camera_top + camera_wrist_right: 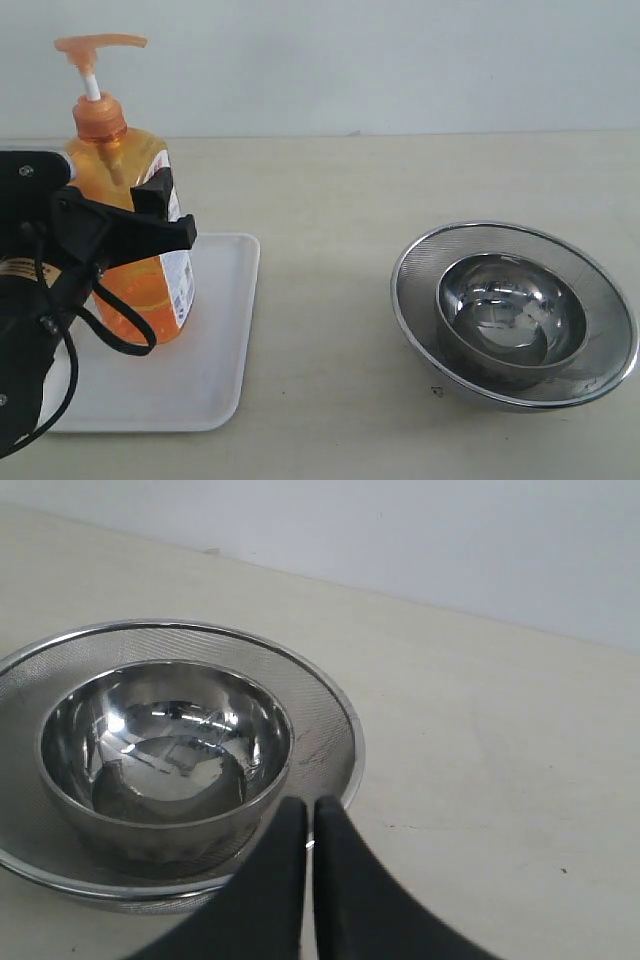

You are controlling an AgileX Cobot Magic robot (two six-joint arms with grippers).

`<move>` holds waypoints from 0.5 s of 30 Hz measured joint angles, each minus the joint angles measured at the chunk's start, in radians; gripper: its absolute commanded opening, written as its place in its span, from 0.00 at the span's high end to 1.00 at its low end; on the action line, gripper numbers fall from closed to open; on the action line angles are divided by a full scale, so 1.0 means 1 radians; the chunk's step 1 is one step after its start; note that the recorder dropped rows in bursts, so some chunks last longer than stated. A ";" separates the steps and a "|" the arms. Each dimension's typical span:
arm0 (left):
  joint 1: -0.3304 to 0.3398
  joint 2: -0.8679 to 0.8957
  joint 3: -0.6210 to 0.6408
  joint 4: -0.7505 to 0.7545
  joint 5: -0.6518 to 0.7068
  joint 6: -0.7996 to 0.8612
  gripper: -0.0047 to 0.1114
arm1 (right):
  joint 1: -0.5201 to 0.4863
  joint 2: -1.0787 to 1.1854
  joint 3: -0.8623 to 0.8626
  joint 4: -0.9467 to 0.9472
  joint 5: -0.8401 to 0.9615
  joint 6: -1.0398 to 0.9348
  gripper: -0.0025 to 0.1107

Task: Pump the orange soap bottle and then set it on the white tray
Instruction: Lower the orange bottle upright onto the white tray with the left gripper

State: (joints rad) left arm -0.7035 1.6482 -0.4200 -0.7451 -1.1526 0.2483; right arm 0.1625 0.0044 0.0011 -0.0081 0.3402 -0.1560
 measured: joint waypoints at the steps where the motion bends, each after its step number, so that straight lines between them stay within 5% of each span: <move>1: 0.007 0.006 0.000 0.004 0.000 -0.026 0.92 | 0.000 0.000 0.000 0.000 -0.002 0.000 0.98; 15: 0.022 0.069 -0.011 0.010 -0.010 -0.056 0.92 | 0.000 0.000 0.000 0.000 -0.002 0.000 0.98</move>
State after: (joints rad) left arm -0.6817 1.7177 -0.4314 -0.7355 -1.1629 0.1920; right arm 0.1625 0.0044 0.0011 -0.0081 0.3384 -0.1560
